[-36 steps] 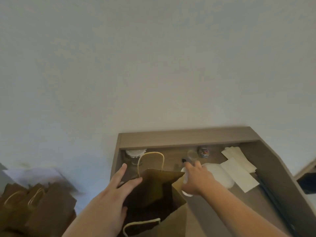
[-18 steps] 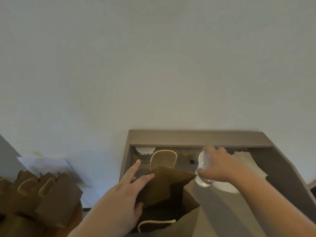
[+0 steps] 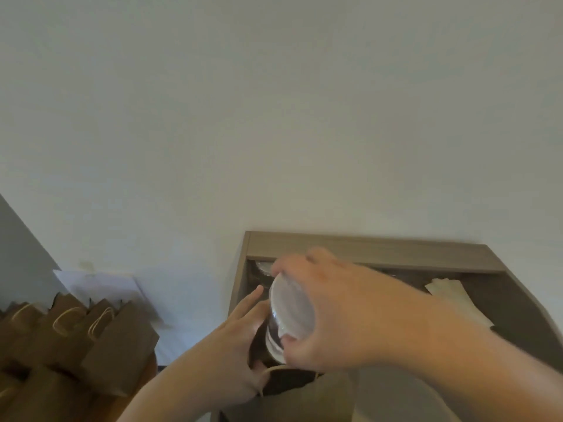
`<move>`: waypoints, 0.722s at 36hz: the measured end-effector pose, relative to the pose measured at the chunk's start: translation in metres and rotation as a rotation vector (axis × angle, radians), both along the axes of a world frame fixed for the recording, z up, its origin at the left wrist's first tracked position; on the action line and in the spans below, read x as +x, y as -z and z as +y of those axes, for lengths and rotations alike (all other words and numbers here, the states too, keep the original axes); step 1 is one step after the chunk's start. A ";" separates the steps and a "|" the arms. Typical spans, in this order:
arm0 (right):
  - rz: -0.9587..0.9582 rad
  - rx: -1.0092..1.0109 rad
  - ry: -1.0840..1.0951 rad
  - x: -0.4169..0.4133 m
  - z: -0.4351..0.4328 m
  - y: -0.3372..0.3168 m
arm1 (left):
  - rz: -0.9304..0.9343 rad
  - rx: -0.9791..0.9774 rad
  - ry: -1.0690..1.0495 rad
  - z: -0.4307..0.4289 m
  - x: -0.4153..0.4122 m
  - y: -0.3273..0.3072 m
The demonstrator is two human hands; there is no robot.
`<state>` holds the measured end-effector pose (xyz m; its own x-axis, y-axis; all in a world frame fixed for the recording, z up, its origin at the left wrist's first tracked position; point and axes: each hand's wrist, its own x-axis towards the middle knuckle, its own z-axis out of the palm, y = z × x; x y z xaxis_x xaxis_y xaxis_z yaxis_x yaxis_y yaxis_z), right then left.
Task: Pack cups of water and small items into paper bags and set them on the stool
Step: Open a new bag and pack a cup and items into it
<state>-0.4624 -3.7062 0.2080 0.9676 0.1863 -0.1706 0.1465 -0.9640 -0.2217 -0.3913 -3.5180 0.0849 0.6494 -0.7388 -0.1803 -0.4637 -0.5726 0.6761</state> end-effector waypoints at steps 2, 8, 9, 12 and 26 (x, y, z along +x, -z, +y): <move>0.050 -0.006 -0.030 0.006 0.003 0.017 | 0.047 -0.008 -0.026 0.004 -0.001 -0.002; 0.198 -0.056 -0.081 0.030 -0.004 0.048 | 0.132 0.036 -0.140 0.006 -0.003 0.001; 0.211 -0.065 -0.087 0.032 -0.005 0.051 | 0.130 0.024 -0.180 0.006 -0.003 0.003; 0.169 -0.111 -0.067 0.034 -0.002 0.062 | 0.154 -0.001 -0.301 0.004 -0.002 0.008; 0.218 -0.296 -0.115 0.019 0.021 0.102 | 0.080 -0.102 -0.500 -0.009 0.004 0.017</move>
<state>-0.4433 -3.6854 0.1064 0.8783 0.2032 -0.4327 0.2374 -0.9711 0.0258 -0.3873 -3.5268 0.0679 0.9148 -0.3579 -0.1873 -0.0945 -0.6404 0.7622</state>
